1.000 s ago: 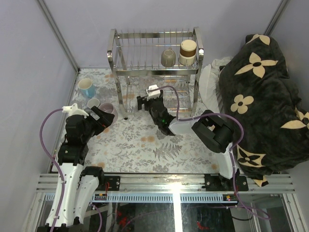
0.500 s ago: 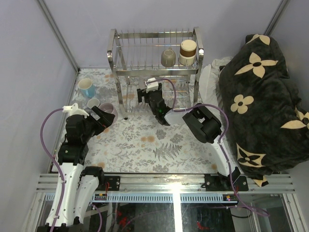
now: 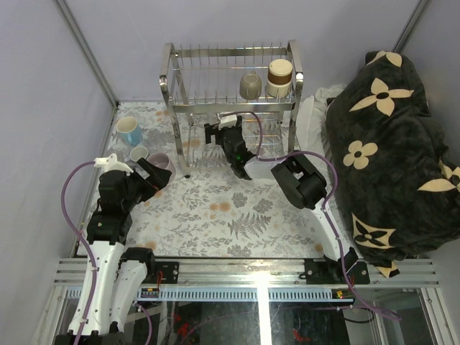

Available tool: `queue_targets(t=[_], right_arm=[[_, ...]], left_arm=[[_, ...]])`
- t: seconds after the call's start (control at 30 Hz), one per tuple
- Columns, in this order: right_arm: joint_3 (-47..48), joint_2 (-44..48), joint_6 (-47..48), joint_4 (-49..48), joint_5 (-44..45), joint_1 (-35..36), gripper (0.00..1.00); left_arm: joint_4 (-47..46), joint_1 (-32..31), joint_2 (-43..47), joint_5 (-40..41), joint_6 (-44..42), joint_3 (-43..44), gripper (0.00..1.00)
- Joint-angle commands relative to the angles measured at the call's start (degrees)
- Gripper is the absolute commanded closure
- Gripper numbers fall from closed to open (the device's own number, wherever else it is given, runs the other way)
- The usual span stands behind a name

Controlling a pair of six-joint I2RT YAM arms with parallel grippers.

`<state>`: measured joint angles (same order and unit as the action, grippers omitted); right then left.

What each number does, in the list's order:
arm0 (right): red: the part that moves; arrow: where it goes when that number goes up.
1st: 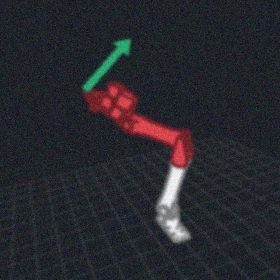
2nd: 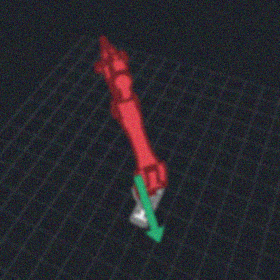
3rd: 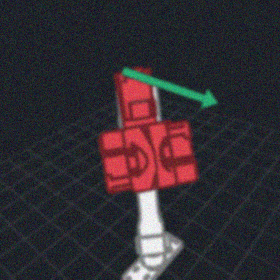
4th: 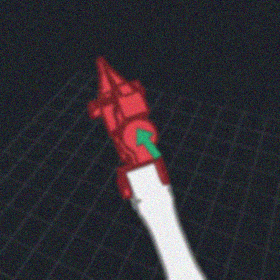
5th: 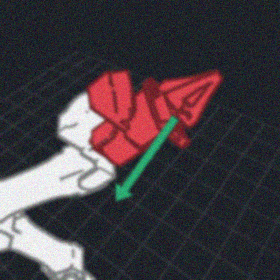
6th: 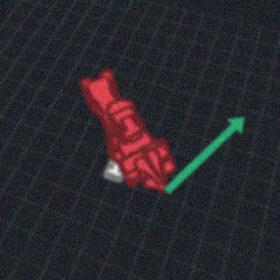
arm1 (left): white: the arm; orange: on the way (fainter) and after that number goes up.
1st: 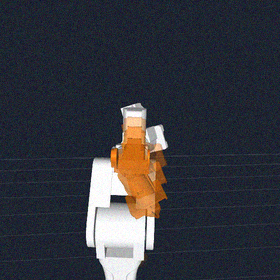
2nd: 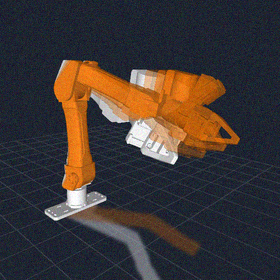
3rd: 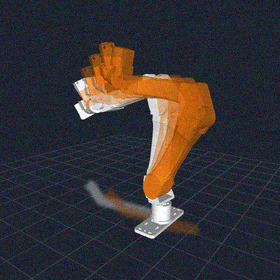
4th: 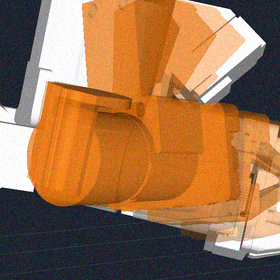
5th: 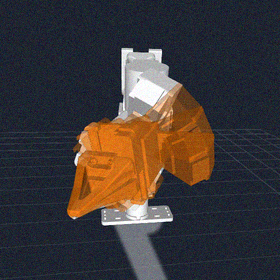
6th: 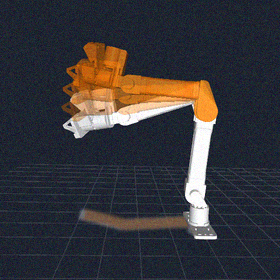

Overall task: Unload the cups from the dish rack
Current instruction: Unload the cup from the dish rack.

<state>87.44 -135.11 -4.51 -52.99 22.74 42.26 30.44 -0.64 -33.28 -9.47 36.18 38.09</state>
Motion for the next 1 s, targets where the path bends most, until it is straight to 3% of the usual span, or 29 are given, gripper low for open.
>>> queue_targets(t=[0.0, 0.97], right_arm=[[4.7, -1.3, 0.7, -1.8, -1.6, -0.4, 0.03], [20.2, -10.2, 1.4, 2.0, -1.7, -2.4, 0.02]], left_arm=[[-2.3, 0.0, 0.0, -0.7, -1.0, -0.5, 0.06], [-2.7, 0.0, -0.1, -1.4, -1.0, -0.7, 0.06]])
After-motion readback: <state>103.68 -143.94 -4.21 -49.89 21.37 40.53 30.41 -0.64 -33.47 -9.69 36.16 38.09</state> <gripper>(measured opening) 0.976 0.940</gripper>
